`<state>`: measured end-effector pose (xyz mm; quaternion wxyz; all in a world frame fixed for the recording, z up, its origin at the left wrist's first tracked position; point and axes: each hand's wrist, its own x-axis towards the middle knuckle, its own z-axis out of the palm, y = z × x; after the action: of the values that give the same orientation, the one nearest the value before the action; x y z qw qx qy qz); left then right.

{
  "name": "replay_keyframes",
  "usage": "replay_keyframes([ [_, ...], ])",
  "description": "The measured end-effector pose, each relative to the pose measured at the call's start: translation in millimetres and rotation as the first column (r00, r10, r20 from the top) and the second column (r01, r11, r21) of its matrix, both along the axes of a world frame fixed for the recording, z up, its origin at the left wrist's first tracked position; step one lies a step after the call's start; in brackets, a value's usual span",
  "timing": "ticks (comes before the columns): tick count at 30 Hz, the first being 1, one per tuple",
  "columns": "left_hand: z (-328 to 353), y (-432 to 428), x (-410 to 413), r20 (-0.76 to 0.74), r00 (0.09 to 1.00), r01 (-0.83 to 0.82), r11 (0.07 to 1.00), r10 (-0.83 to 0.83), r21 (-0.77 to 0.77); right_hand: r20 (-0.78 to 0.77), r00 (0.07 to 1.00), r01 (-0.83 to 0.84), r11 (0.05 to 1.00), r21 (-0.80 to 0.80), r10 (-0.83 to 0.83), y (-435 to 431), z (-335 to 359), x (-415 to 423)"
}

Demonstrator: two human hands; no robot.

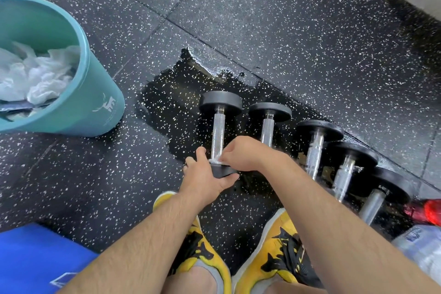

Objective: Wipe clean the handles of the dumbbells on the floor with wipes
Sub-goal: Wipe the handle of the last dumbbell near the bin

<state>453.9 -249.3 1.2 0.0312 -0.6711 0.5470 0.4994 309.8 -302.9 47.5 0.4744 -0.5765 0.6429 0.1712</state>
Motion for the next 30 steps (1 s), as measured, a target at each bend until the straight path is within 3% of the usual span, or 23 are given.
replay_keyframes([
  [6,3,-1,0,-0.005,1.000,-0.003,1.000,0.003,0.012,0.056,0.983,0.180,0.979,-0.098,-0.175,15,-2,9],
  [12,8,-5,5,0.064,0.994,0.087,0.996,-0.088,0.023,0.047,0.888,0.451,0.847,-0.279,-0.458,26,-19,9],
  [19,16,-3,11,0.058,0.987,0.154,0.988,-0.152,-0.019,0.221,0.749,0.662,0.720,-0.206,-0.625,16,-23,14],
  [23,7,-1,17,0.108,0.972,0.218,0.971,-0.207,-0.096,0.191,0.715,0.699,0.689,-0.190,-0.672,-5,-28,23],
  [30,4,0,19,0.171,0.949,0.293,0.940,-0.264,-0.176,0.252,0.519,0.850,0.524,-0.051,-0.817,-2,-30,26],
])
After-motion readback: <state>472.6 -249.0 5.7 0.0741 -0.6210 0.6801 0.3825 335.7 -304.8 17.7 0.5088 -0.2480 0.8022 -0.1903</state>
